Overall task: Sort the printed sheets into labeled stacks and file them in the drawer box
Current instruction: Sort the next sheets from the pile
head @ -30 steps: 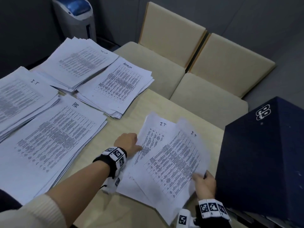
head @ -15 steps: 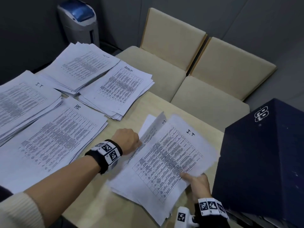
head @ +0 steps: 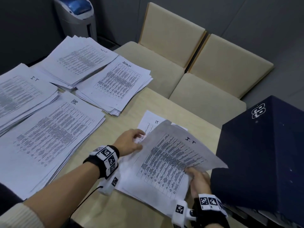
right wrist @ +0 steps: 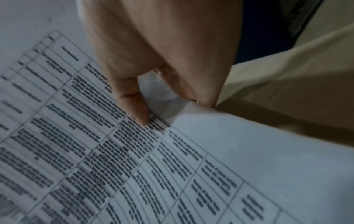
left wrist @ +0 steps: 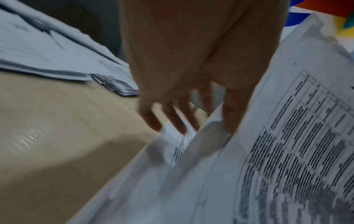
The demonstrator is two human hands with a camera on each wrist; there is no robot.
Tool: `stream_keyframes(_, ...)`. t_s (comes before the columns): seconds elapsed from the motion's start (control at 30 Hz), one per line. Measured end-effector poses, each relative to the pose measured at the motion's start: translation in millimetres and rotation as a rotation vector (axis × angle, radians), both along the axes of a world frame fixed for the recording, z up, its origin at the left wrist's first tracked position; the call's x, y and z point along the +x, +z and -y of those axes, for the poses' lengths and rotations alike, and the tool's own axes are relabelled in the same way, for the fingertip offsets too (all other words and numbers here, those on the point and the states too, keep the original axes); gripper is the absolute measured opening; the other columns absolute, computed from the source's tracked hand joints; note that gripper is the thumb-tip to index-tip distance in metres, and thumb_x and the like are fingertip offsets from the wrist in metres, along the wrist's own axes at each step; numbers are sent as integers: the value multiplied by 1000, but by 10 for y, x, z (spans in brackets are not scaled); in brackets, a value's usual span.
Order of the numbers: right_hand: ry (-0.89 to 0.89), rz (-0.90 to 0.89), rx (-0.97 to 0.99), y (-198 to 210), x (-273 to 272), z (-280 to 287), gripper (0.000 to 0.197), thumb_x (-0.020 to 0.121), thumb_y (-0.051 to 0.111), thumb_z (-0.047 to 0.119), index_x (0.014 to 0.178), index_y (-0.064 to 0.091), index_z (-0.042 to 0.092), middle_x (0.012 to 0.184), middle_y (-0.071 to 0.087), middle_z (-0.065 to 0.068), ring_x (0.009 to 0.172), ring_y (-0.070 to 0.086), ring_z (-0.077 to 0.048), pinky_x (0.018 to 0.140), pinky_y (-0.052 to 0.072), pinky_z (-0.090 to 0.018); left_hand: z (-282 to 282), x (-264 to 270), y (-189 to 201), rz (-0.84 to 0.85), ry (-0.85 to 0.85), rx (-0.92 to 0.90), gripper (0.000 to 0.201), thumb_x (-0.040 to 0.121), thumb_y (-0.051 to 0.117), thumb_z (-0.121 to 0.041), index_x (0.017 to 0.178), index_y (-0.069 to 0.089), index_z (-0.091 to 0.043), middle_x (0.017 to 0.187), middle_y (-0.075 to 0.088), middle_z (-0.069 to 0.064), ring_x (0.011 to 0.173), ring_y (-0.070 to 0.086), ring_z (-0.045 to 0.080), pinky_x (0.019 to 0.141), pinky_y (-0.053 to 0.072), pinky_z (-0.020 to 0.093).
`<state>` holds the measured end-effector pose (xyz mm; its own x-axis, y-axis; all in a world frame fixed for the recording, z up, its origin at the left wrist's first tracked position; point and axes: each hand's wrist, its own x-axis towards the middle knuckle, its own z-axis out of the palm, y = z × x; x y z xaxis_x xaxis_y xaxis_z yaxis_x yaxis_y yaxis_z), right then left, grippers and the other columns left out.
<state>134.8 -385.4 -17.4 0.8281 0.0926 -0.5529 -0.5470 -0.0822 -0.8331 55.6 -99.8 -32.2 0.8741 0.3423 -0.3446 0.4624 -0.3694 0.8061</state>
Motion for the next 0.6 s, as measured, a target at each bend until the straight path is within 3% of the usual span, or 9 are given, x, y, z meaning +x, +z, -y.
stream_keyframes(0.07, -32, 13, -54, -23, 5, 15, 21, 80, 58, -11, 97, 64, -2, 73, 73, -10, 63, 71, -22, 53, 51, -28, 0, -43, -62, -214, 130, 398, 44, 79, 74, -40, 114, 55, -18, 109, 59, -1, 106, 58, 23, 92, 48, 42)
stream_keyframes(0.13, -59, 18, -67, -62, 18, 35, 21, 79, 56, -12, 94, 62, 0, 80, 69, -14, 71, 67, -29, 57, 49, -31, 8, -93, -122, -383, 142, 497, 51, 82, 69, -54, 109, 52, -14, 106, 59, 3, 101, 59, 27, 85, 50, 39)
stream_keyframes(0.27, -52, -69, -133, -103, 57, 52, 16, 79, 55, -12, 82, 63, 2, 80, 64, -16, 74, 57, -28, 66, 45, -36, -6, -113, -219, -278, 93, 445, 26, 92, 64, -37, 79, 52, -18, 84, 62, 3, 81, 60, 27, 62, 40, 28)
stream_keyframes(0.37, -72, -111, -156, -138, 48, 42, 12, 73, 60, -6, 81, 65, 0, 77, 65, -18, 75, 59, -30, 71, 45, -40, -53, -95, -193, -260, -21, 570, 24, 98, 53, -30, 78, 46, -18, 80, 56, 2, 77, 57, 27, 63, 40, 29)
stream_keyframes(0.47, -88, -132, -183, -197, 29, 23, 22, 61, 64, 7, 82, 67, 1, 79, 67, -20, 74, 62, -31, 68, 45, -41, -84, -78, -110, -264, -200, 751, 23, 101, 38, -25, 82, 45, -15, 69, 49, 0, 69, 56, 27, 62, 46, 32)
stream_keyframes(0.6, -105, -116, -76, -129, -4, -30, 9, 77, 58, -7, 80, 62, 0, 75, 64, -17, 69, 61, -29, 66, 47, -36, -86, -80, -12, -145, -293, 892, 31, 100, 32, -28, 77, 48, -15, 63, 52, -1, 61, 56, 24, 60, 47, 32)
